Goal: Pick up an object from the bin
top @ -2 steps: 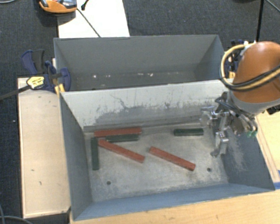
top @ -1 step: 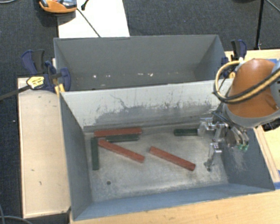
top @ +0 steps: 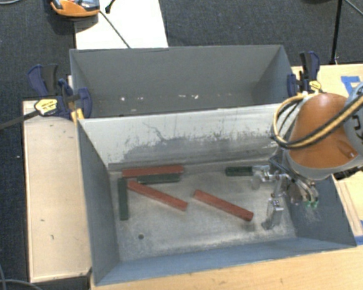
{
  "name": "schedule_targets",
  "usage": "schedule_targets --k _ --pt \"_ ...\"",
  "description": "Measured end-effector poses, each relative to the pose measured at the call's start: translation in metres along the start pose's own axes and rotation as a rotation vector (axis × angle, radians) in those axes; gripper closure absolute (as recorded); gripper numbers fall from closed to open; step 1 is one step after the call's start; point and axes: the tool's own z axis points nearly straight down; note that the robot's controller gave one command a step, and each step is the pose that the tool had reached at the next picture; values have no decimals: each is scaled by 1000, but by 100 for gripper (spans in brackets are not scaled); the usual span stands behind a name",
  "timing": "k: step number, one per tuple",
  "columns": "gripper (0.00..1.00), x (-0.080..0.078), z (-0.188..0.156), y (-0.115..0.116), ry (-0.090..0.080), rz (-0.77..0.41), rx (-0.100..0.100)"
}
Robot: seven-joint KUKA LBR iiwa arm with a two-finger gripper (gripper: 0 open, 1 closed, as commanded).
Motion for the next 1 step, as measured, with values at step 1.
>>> schedule_targets --k 1 --pt "0 2 25 23 1 28 0"
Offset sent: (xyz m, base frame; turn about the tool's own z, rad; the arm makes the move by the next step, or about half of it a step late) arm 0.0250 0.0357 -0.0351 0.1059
